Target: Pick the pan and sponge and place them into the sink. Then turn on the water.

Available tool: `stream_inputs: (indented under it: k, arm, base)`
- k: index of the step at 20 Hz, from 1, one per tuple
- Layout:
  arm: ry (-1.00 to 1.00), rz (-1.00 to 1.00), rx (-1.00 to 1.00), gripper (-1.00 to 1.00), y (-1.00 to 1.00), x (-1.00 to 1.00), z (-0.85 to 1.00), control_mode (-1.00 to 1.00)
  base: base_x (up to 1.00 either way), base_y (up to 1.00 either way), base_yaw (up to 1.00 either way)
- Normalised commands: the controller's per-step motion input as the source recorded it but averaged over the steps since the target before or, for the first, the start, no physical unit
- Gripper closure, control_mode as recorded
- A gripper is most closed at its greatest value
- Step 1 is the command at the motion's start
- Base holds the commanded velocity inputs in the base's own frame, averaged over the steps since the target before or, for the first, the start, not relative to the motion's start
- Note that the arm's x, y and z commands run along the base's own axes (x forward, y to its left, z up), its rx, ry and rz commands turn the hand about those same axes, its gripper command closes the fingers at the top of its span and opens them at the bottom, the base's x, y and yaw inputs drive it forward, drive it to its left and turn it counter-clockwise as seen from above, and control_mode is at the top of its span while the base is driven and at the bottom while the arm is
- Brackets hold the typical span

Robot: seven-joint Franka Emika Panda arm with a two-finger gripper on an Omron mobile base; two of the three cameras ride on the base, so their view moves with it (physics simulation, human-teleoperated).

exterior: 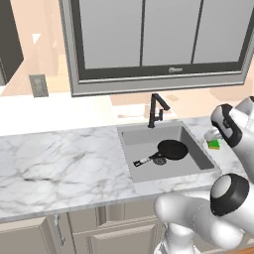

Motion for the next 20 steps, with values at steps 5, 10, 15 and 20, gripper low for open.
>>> stream_inputs:
  k: [5, 10, 15, 20]
  arm:
    - [0.00, 0.00, 0.00, -1.00, -0.27, 0.09, -0.03, -1.00]
    - [0.00, 0.00, 0.00, -1.00, -0.13, 0.10, -0.07, -1.00]
    - [0.00, 0.00, 0.00, -1.00, -0.11, 0.17, -0.13, -1.00]
    - [0.00, -0.01, -0.01, -1.00, -0.04, 0.16, -0.26, -1.00]
  base:
    - [0.00, 0.00, 0.00]
    - [0.00, 0.00, 0.00]
    - [0.00, 0.00, 0.00]
    - [0.00, 0.00, 0.00]
